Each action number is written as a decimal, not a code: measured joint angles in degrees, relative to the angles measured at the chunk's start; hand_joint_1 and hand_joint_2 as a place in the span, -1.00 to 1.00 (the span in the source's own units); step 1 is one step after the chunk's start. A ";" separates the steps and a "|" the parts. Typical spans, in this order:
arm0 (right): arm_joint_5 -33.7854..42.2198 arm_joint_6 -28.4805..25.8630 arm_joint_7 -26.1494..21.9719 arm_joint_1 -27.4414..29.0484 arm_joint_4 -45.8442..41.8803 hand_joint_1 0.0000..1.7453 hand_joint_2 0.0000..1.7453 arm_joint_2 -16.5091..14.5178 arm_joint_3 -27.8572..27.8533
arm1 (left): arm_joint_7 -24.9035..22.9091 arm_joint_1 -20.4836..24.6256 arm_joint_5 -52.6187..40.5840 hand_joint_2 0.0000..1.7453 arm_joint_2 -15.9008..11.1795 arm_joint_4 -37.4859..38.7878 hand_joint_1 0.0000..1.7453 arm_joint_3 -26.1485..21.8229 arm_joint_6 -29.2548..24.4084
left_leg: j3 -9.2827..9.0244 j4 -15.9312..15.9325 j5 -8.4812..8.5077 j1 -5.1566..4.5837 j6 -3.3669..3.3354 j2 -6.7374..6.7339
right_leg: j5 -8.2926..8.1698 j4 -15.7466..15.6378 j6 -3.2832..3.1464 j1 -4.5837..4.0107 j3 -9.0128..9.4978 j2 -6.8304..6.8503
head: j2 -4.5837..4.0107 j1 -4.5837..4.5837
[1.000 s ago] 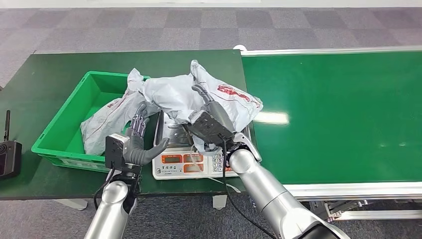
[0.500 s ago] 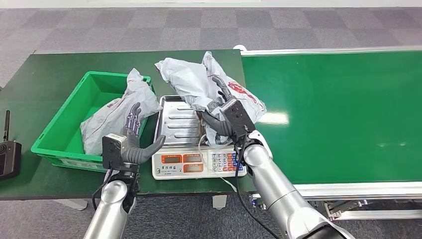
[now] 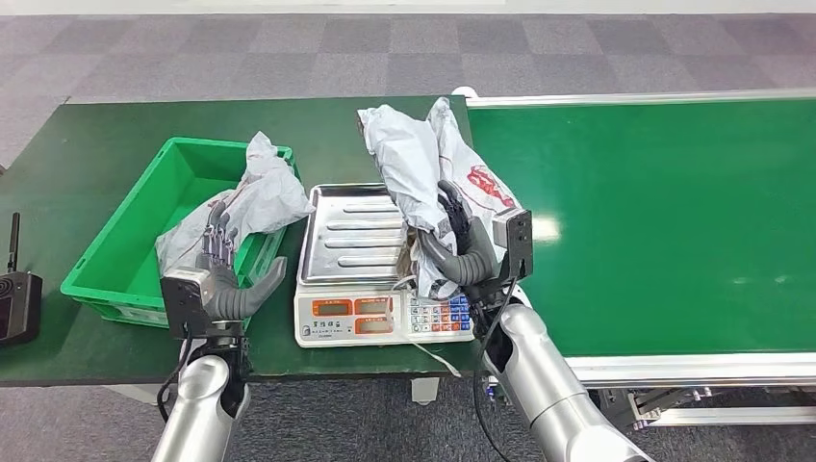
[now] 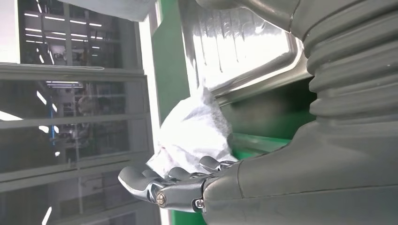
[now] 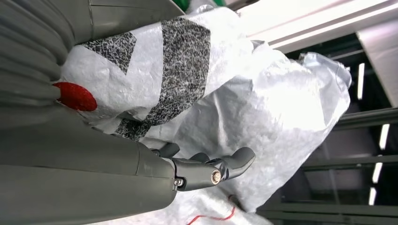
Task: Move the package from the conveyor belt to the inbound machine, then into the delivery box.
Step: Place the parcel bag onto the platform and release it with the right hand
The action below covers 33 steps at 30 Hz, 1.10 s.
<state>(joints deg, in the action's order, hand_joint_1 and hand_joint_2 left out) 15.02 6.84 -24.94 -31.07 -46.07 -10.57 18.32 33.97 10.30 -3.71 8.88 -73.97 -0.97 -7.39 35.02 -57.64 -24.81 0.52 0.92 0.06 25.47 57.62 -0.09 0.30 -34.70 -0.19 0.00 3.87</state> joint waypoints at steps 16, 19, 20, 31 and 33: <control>-36.71 -4.45 8.91 -5.32 0.98 -1.00 1.00 0.80 14.17 | -1.61 -0.11 -0.61 1.00 0.06 -1.61 -1.00 0.21 0.01 | 0.00 0.00 0.00 0.00 0.01 -0.04 | -0.01 0.01 -0.01 -0.01 0.01 -0.03 | 0.00 -0.01; -39.25 -4.37 7.52 -7.20 2.21 -1.00 1.00 0.67 16.34 | -1.62 -0.29 -0.56 1.00 0.09 -1.81 -1.00 0.21 0.22 | 0.00 0.00 0.00 0.00 0.01 -0.03 | -0.01 0.01 -0.01 -0.01 0.01 -0.03 | 0.00 -0.01; -39.32 -4.36 6.66 -7.77 2.54 -1.00 1.00 0.64 16.74 | -1.62 -0.35 -0.54 1.00 0.10 -1.90 -1.00 0.21 0.38 | 0.00 0.00 0.00 0.00 0.01 -0.03 | -0.01 0.01 -0.01 0.00 0.02 -0.02 | 0.00 0.00; -37.64 -4.02 2.81 -10.14 3.86 -1.00 1.00 0.62 17.37 | -1.62 -0.41 -0.51 1.00 0.29 -2.16 -1.00 0.21 0.90 | -0.01 0.00 0.00 0.00 0.01 -0.02 | -0.01 0.01 -0.01 -0.01 0.02 -0.02 | 0.00 -0.01; -37.56 -3.96 2.65 -10.14 3.89 -1.00 1.00 0.62 17.39 | -1.62 -0.41 -0.50 1.00 0.34 -2.16 -1.00 0.21 0.94 | -0.01 0.00 0.00 0.00 0.01 -0.03 | -0.01 0.01 -0.01 -0.01 0.02 -0.02 | 0.00 -0.01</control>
<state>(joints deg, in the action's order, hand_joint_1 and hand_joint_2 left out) -22.54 2.88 -22.29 -41.21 -42.18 -9.96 35.71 32.35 9.89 -4.20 9.22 -76.13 -0.76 -6.45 35.01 -57.64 -24.81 0.53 0.93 0.04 25.46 57.63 -0.11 0.29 -34.68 -0.21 0.00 3.87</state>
